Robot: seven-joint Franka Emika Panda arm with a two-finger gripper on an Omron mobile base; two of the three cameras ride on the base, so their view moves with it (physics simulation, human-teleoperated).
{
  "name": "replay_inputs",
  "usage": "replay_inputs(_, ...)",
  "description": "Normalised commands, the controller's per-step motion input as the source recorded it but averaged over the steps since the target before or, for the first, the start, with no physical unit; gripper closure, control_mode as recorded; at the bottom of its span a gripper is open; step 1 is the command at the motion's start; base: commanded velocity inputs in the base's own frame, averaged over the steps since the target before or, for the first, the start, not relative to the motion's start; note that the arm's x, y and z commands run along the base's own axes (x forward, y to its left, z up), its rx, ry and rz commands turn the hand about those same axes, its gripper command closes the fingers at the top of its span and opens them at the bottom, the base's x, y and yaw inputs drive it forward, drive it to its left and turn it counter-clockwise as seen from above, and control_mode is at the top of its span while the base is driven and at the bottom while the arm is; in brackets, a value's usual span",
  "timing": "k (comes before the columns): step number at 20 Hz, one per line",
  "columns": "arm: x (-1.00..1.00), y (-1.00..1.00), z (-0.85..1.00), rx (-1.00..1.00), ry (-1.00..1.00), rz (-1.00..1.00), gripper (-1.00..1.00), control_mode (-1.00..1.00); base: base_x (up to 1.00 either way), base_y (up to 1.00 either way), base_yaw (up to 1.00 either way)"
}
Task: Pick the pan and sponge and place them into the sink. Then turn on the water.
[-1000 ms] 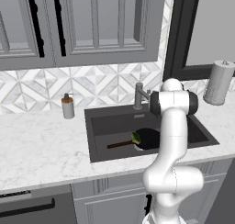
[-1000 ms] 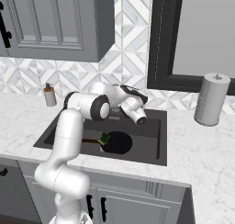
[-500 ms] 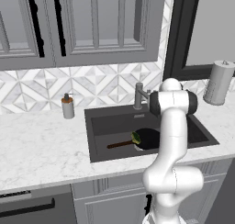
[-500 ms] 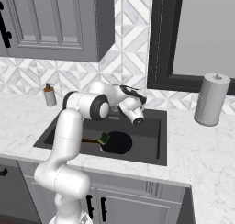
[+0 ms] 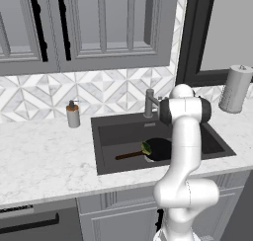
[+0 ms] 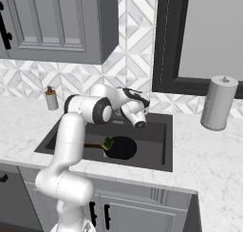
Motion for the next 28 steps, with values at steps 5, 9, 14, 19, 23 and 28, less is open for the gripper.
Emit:
replay_inputs(5, 0.02, 0.0, 0.0, 0.0, 0.0, 0.0, -1.0, -1.0, 0.0, 0.0, 0.0)
replay_inputs(9, 0.03, 0.0, 0.0, 0.0, 0.0, 0.0, -1.0, -1.0, 0.0, 0.0, 0.0)
replay_inputs(14, 0.01, 0.0, 0.0, 0.0, 0.0, 0.0, -1.0, -1.0, 0.0, 0.0, 0.0)
replay_inputs(19, 0.0, 0.0, 0.0, 0.0, 0.0, 0.0, -1.0, -1.0, 0.0, 0.0, 0.0)
replay_inputs(23, 0.0, -0.01, 0.0, 0.0, 0.0, 0.0, -1.0, -1.0, 0.0, 0.0, 0.0)
replay_inputs(28, 0.0, -0.04, 0.0, 0.0, 0.0, 0.0, -1.0, -1.0, 0.0, 0.0, 0.0)
